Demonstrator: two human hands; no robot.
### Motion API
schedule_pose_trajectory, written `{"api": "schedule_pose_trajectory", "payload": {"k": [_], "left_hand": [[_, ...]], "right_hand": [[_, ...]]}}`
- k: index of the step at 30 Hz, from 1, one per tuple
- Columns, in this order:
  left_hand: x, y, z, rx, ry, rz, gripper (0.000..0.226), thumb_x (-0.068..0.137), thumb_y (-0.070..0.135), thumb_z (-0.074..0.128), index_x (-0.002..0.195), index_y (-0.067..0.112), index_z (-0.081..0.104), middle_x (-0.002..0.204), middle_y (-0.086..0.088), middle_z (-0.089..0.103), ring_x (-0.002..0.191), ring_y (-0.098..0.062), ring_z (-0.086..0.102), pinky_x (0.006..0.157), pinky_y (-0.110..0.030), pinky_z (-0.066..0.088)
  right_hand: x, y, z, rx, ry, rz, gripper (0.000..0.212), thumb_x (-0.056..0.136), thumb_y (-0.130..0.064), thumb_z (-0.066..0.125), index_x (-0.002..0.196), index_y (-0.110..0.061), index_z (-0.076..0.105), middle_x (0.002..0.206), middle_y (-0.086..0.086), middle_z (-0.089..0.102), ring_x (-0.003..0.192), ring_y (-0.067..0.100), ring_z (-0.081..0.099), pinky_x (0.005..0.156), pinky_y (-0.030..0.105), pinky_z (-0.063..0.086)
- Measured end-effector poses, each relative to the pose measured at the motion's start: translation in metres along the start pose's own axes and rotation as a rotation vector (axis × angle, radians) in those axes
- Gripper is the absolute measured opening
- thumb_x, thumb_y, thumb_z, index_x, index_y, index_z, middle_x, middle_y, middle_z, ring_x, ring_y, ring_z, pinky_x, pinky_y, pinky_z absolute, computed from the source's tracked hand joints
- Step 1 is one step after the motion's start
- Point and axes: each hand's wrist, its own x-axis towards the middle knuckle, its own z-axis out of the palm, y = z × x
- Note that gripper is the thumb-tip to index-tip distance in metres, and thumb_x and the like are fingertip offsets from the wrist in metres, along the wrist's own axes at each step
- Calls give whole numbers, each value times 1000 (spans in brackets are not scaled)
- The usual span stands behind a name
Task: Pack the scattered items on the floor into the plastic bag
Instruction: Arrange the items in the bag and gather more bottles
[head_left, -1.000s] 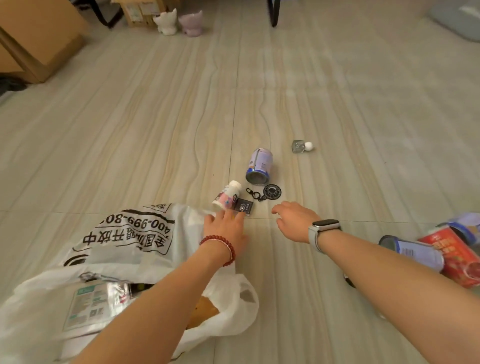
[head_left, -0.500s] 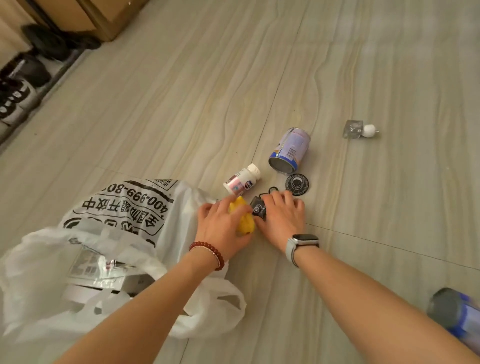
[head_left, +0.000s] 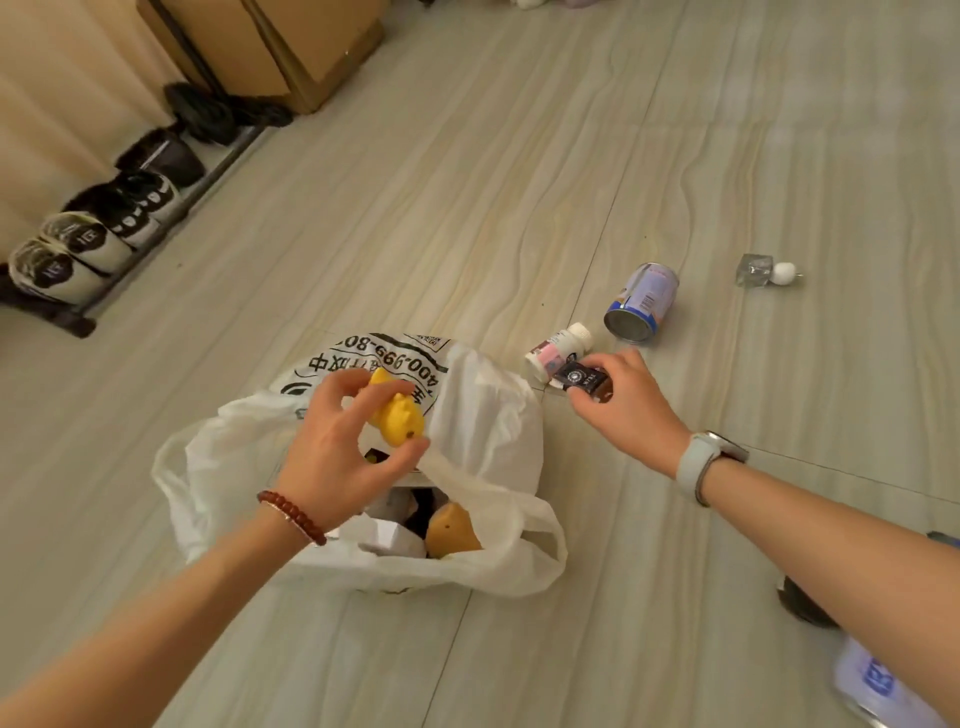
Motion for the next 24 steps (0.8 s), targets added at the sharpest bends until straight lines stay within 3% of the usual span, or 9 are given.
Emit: {"api": "schedule_pose_trajectory", "payload": {"k": [3, 5, 8, 11, 14, 17, 20, 24], "left_hand": [[-27, -28, -20, 53, -47, 84, 59, 66, 56, 54, 114, 22, 58, 113, -9, 51, 101, -20, 47, 84, -36, 44], [-41, -44, -27, 30, -51, 98, 60, 67, 54, 56, 117, 22, 55, 113, -7, 55, 101, -23, 53, 83, -37, 47], [-54, -62, -28, 64, -112, 114, 63, 65, 59, 56, 118, 24, 52, 116, -4, 57, 102, -23, 55, 83, -36, 47], [-58, -76, -27, 81, -163, 34, 74, 62, 66, 50, 122, 23, 50, 122, -3, 54, 108, -21, 52, 89, -34, 43], [-61, -88, -25, 31, -143, -80, 83, 57, 68, 47, 125, 21, 47, 126, -3, 50, 114, -21, 48, 94, -31, 39], [-61, -99, -23, 59, -156, -147, 91, 55, 73, 41, 129, 20, 43, 131, -5, 49, 120, -23, 45, 101, -38, 39], [-60, -105, -20, 87, -168, -149, 92, 55, 73, 38, 130, 20, 43, 133, -5, 49, 124, -25, 42, 104, -42, 36], [-59, -105, -21, 104, -63, -104, 68, 70, 56, 34, 121, 15, 53, 124, -8, 54, 116, -30, 49, 96, -44, 40]], "right_hand": [[-13, -55, 2, 114, 74, -93, 26, 83, -14, 61, 108, -8, 61, 101, 0, 46, 86, 12, 51, 70, -4, 33], [-23, -90, 4, 211, 62, -137, 13, 83, -18, 62, 95, -17, 65, 96, 1, 54, 76, 2, 55, 68, 0, 38], [-44, -137, 8, 368, -71, -223, 3, 80, -28, 62, 79, -30, 60, 78, -3, 60, 63, 4, 56, 63, 15, 42], [-62, -168, 10, 486, -233, -278, 6, 88, -16, 56, 90, -16, 61, 65, -4, 58, 50, 0, 53, 54, 13, 43], [-71, -182, 20, 505, -371, -285, 9, 86, -21, 56, 87, -17, 63, 65, 7, 60, 56, 9, 55, 55, 17, 46], [-71, -179, 42, 367, -404, -271, 7, 88, -19, 56, 91, -19, 63, 74, 2, 62, 65, 10, 59, 66, 21, 51], [-65, -166, 64, 30, -363, -313, 23, 88, -27, 55, 107, -16, 62, 100, 1, 59, 88, 15, 58, 81, 24, 48], [-65, -147, 76, -454, -376, -422, 33, 90, -34, 48, 117, -18, 55, 115, 3, 58, 104, 19, 52, 87, 35, 46]]}}
